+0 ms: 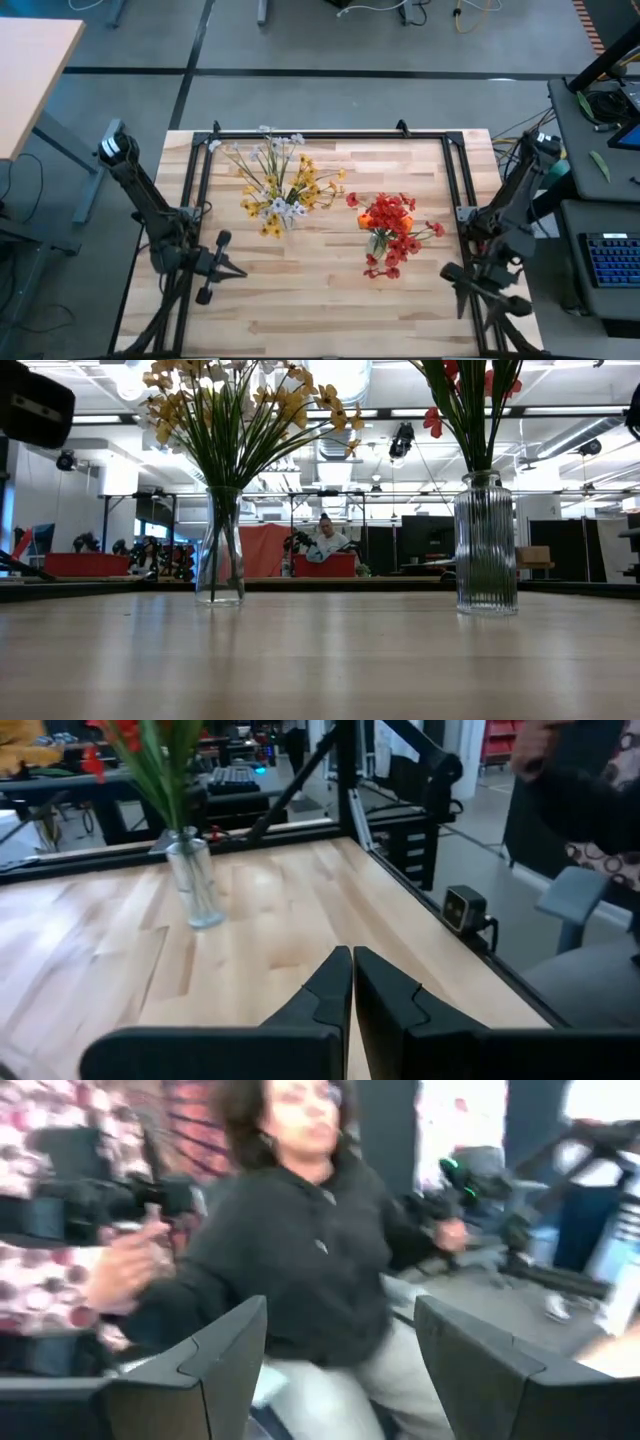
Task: Sort flowers into vase by color
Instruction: Return to Home Position
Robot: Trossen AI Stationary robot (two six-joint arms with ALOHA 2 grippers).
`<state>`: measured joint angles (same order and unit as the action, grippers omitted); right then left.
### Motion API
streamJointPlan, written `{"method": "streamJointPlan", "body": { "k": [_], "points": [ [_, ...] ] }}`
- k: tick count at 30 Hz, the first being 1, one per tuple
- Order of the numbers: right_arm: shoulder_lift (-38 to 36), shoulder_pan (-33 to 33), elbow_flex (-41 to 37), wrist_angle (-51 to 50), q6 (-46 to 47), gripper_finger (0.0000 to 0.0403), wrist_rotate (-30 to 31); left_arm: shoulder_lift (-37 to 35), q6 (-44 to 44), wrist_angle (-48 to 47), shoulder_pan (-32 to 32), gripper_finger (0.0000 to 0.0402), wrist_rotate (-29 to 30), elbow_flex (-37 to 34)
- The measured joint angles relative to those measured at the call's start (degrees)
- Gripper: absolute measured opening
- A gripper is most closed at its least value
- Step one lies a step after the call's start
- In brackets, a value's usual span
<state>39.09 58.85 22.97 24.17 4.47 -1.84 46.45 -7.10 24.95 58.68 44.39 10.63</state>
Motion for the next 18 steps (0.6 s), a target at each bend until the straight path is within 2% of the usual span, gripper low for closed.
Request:
{"method": "streamJointPlan", "body": {
  "k": [2,5,8,11,13,16,18],
  "points": [
    [-0.87,0.17,-3.95,1.26,-0.2,0.0247,4.9,-1.13,0.25,-0.04,-0.59,0.0,-0.01,-0.79],
    [-1.12,0.07,-10.7,6.91,0.77,0.0246,16.03,-2.1,0.62,-0.28,-1.85,0.0,-0.01,-1.64],
    [-0.13,0.16,-17.26,17.5,1.16,0.0246,16.3,-2.4,0.64,-0.39,-3.39,0.0,-0.02,-2.57],
    [0.79,-0.33,-22.46,28.15,-3.02,0.0243,17.03,-2.66,0.58,-0.35,-5.43,0.0,-0.06,-3.98],
    [1.25,-1.58,-22.21,29.84,-4.55,0.0237,21.55,-3.07,0.5,-0.01,-7.33,0.0,-0.87,-4.81],
    [1.36,-5.18,-22.01,35.27,-5.67,0.0223,32.97,-3.83,0.79,0.25,-11.4,0.0,-5.02,-5.18],
    [1.13,-8.2,-22.17,34.97,-6.54,0.0215,32.45,-4.34,2.53,0.55,-14.72,0.0,-8.95,-5.2]
  ]
}}
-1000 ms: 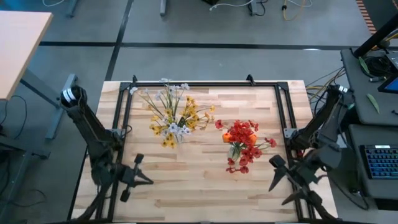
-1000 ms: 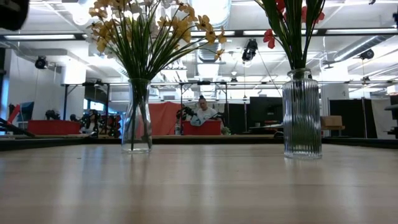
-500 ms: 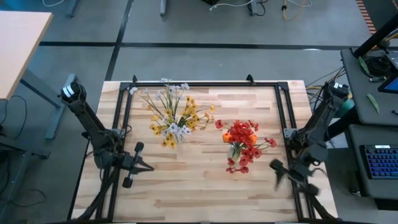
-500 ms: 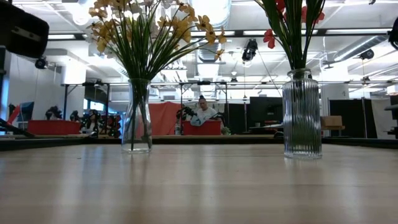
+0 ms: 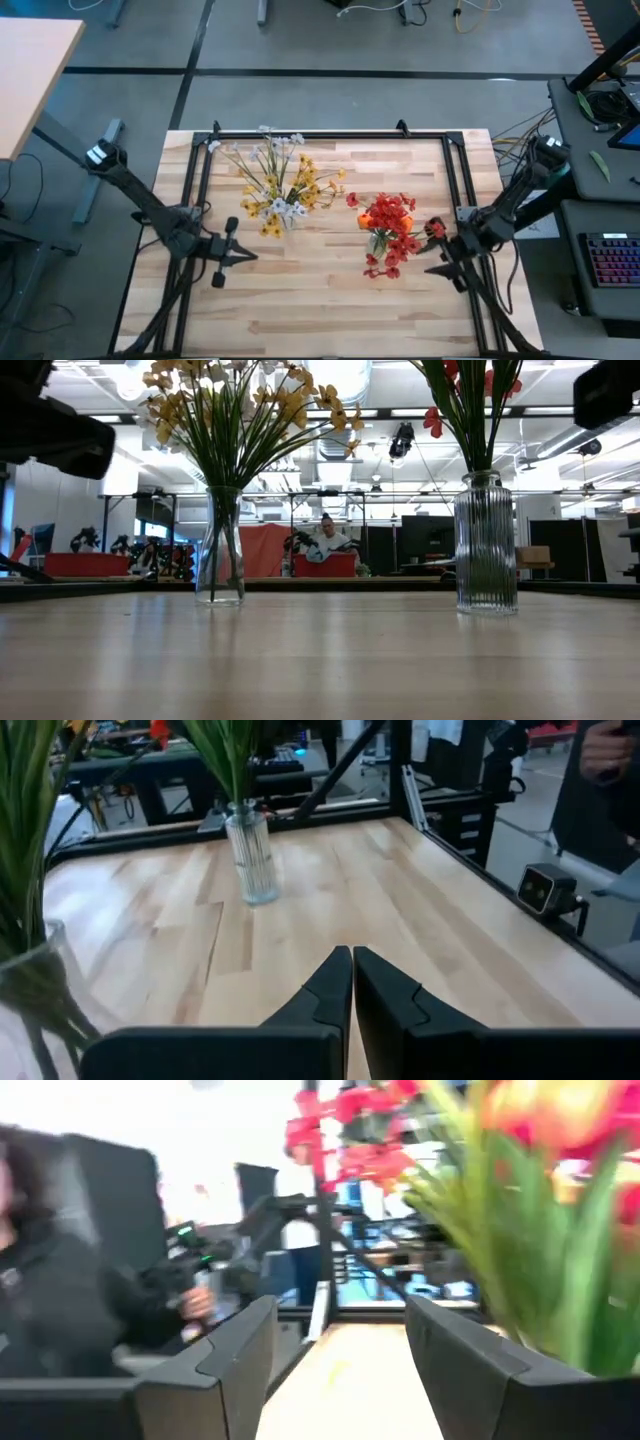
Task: Sort flowers into vase by color
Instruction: Return to Home Position
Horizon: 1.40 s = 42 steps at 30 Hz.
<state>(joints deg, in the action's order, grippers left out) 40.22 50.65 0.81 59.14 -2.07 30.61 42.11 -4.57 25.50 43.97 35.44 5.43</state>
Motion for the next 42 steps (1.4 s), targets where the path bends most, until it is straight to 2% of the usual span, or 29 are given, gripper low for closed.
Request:
{"method": "streamJointPlan", "body": {
  "k": [2,4,8,13,17,23,26,27,31,37,42],
  "points": [
    [0.01,-3.16,-0.12,-0.36,-0.08,0.0207,-6.58,-0.65,2.66,-0.14,-3.6,0.0,-4.11,0.0],
    [0.4,-6.07,-0.12,-0.23,-0.11,0.02,-10.63,-2.15,4.11,-1.39,-6.76,0.0,-7.28,-0.02],
    [0.01,-10.04,-0.13,-1.12,-2.36,0.019,-11.58,-7.14,5.06,-6.77,-9.14,0.0,-9.31,-0.02],
    [-4.67,-12.17,-0.14,-6.1,-5.61,0.0182,-13.09,-16.6,5.48,-16.97,-9.16,0.0,-9.17,-0.02],
    [-12.59,-13.46,-0.14,-12.27,-9.72,0.0175,-13.04,-26.42,7.17,-24.86,-9.24,0.0,-7.41,0.0],
    [-29.58,-14.81,-0.14,-30.88,-9.89,0.0163,-12.61,-40.37,7.15,-33.4,-9.31,0.0,-6.88,-0.69],
    [-39.33,-14.86,-0.12,-40.92,-11.53,0.0157,-11.89,-41.88,10.14,-32.6,-9.5,0.0,-6.62,-1.22],
    [-40.23,-14.92,-0.1,-43.8,-12.53,0.0156,-10.8,-41.78,10.96,-32.39,-9.59,0.0,-6.53,-1.37],
    [-39.47,-16.35,0.56,-47.5,-16.2,0.0149,-5.06,-42.11,11.81,-31.25,-10.93,0.0,-3.38,-1.75],
    [-39.71,-20.32,0.56,-48.14,-20.03,0.0138,-6.36,-42.06,11.68,-28.62,-14.64,0.0,2.09,-2.23],
    [-39.7,-21.48,0.52,-50.21,-21.81,0.0131,-2.04,-41.65,7.59,-29.05,-15.21,0.0,17.26,-2.29]
  ]
}}
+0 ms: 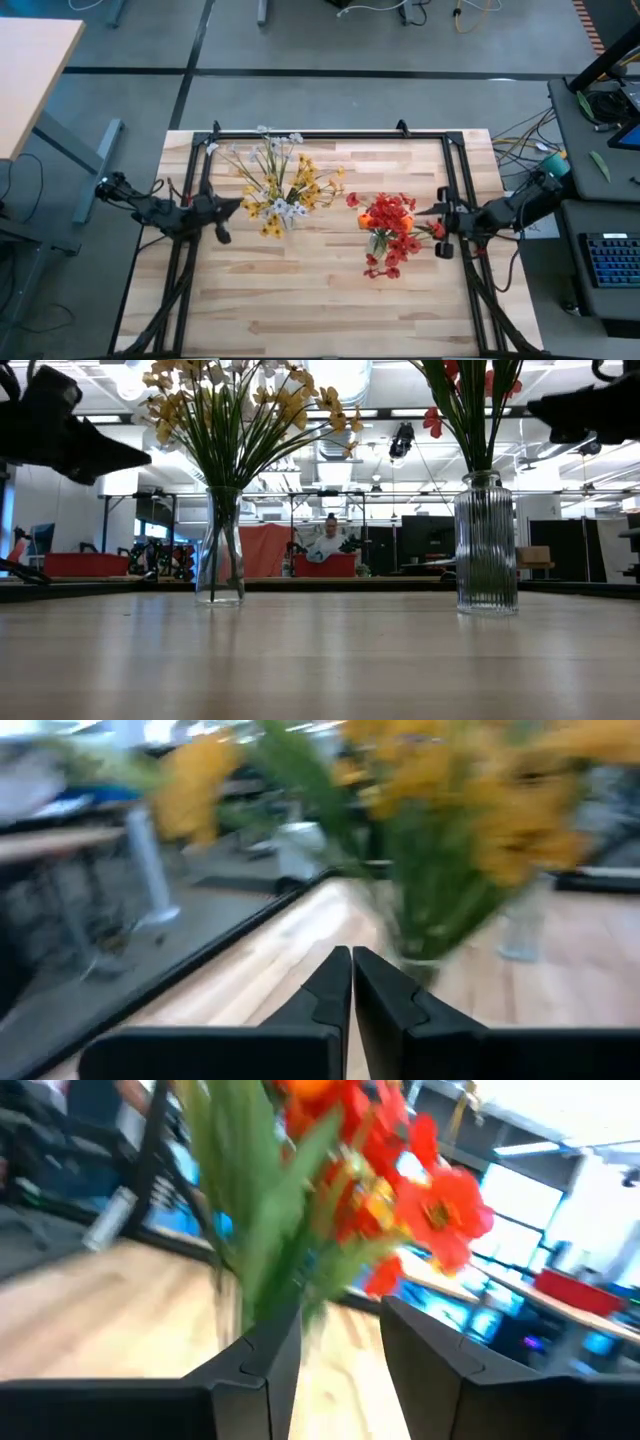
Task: Sort flowers into vase by color
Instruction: Return to Home Position
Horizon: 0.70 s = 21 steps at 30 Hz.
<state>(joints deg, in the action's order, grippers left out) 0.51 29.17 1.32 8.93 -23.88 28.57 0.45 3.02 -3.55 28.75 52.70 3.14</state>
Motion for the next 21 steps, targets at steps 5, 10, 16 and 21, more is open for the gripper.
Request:
{"method": "streamJointPlan", "body": {
  "k": [5,10,16,21],
  "points": [
    [0.04,-0.04,0.0,-1.45,-0.28,0.013,2.92,0.99,-7.05,-0.46,0.0,0.0,3.58,-0.07],
    [0.37,-0.04,0.0,-1.44,-0.2,0.0135,2.92,1.28,-6.86,-0.42,0.0,0.0,3.35,-0.07],
    [0.4,-0.02,0.0,-1.44,-0.21,0.0134,2.92,1.59,-6.59,-0.39,0.0,0.0,3.33,-0.09],
    [0.4,-0.02,0.01,-1.42,-0.21,0.0129,2.92,1.76,-6.57,-0.38,0.0,0.0,3.33,-0.09]
  ]
}}
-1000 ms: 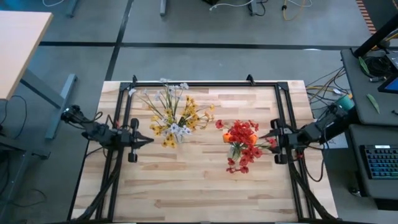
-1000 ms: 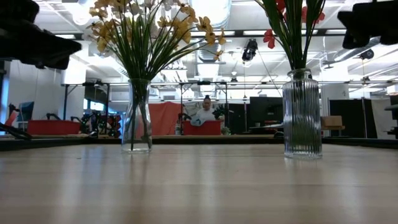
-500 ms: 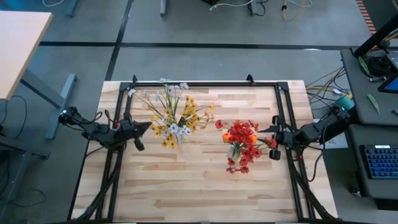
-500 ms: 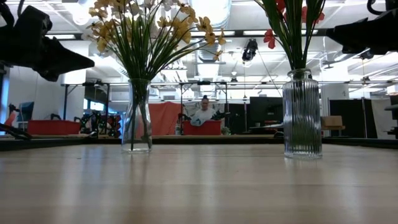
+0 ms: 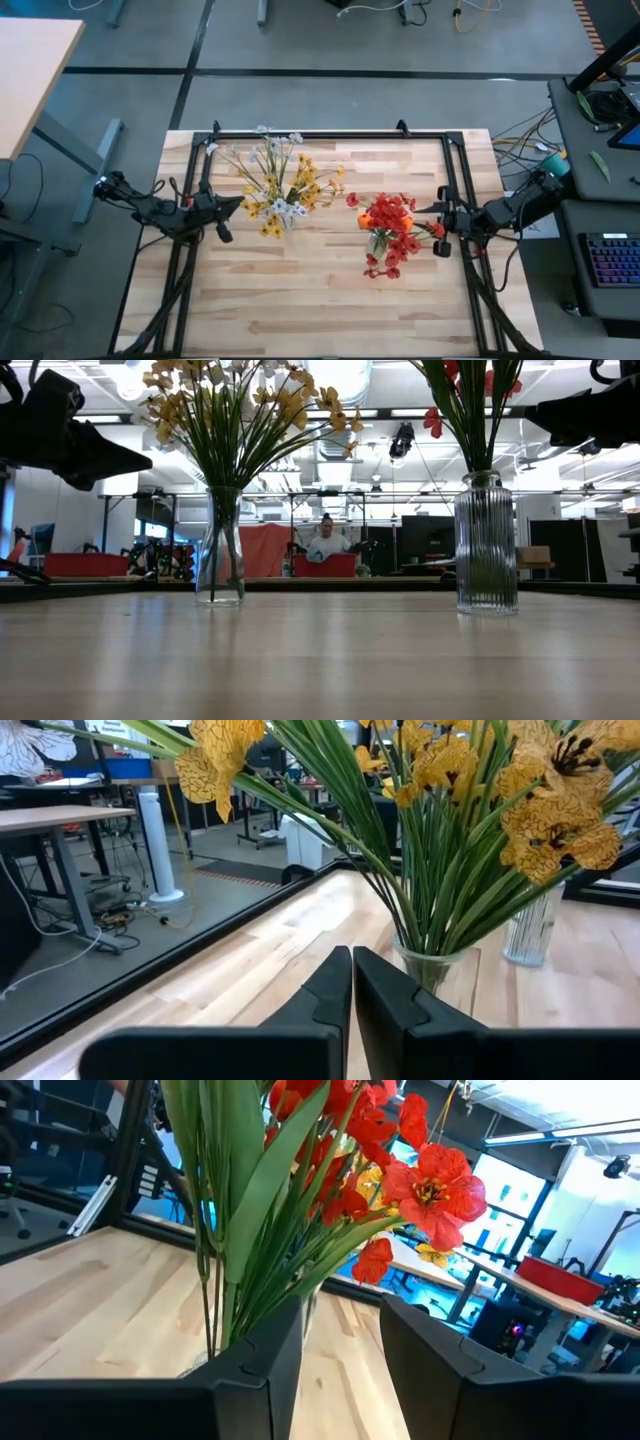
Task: Sort flowers into vase by color
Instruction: Return to Home Position
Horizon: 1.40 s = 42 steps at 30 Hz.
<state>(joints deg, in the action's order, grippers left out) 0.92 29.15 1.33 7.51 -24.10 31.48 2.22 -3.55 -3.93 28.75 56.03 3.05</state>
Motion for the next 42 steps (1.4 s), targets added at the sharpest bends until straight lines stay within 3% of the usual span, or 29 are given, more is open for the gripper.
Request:
{"method": "streamJointPlan", "body": {
  "k": [42],
  "points": [
    [-0.01,0.01,0.1,0.0,0.02,0.0132,0.0,0.33,0.0,0.03,0.0,0.0,-0.04,0.0]
  ]
}}
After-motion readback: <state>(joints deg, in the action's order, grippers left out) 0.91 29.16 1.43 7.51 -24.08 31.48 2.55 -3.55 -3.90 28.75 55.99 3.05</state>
